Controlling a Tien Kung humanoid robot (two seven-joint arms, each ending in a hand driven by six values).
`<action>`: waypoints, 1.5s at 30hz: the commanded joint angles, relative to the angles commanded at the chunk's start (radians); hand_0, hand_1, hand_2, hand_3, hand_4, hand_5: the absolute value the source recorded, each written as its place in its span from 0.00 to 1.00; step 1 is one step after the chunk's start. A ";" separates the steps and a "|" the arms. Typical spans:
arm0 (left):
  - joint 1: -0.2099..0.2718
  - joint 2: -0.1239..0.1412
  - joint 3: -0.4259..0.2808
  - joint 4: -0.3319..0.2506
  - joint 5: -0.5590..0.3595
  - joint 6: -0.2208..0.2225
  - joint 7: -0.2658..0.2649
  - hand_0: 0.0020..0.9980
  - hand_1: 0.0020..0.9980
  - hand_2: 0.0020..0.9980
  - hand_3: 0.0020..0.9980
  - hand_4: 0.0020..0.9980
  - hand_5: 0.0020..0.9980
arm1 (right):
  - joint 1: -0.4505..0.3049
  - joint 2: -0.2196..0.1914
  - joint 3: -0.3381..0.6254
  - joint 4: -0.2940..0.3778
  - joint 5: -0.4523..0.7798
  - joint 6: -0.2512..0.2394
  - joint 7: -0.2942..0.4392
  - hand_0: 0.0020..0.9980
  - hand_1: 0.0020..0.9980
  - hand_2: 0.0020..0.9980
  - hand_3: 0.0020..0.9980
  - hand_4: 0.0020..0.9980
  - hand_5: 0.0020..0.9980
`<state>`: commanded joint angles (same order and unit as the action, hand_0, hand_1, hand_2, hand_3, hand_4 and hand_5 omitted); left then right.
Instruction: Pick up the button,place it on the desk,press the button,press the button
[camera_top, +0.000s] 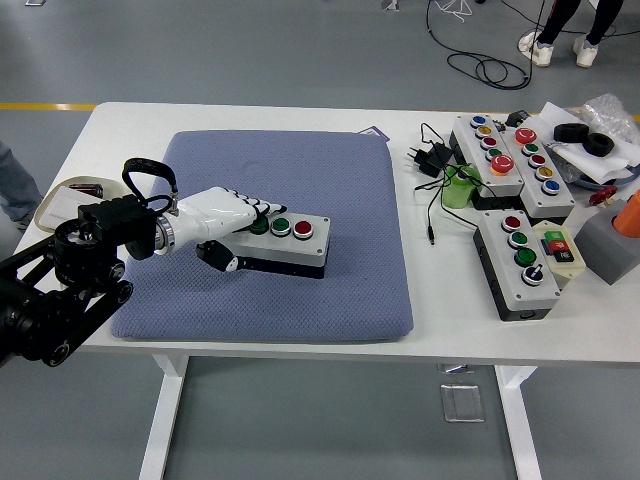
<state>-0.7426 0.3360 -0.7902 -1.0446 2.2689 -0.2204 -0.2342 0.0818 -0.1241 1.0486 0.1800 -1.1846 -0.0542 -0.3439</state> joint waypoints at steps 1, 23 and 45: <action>0.001 0.002 -0.001 -0.008 0.000 -0.010 0.002 0.82 0.88 0.99 1.00 0.65 0.15 | 0.000 0.000 0.001 0.000 0.000 0.000 0.000 0.66 0.65 0.72 0.61 0.40 0.25; 0.014 0.014 -0.079 -0.094 0.000 -0.045 0.028 0.91 0.97 1.00 1.00 0.69 0.21 | 0.001 0.001 0.005 0.000 -0.003 -0.001 0.000 0.66 0.65 0.72 0.61 0.40 0.25; 0.058 0.037 -0.110 -0.404 0.000 -0.193 0.178 0.16 0.04 0.07 0.90 0.38 0.00 | -0.004 0.000 0.005 0.000 -0.004 0.000 -0.001 0.66 0.65 0.72 0.61 0.40 0.25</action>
<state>-0.6844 0.3729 -0.9005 -1.4491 2.2689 -0.4133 -0.0564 0.0777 -0.1238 1.0536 0.1800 -1.1890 -0.0541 -0.3446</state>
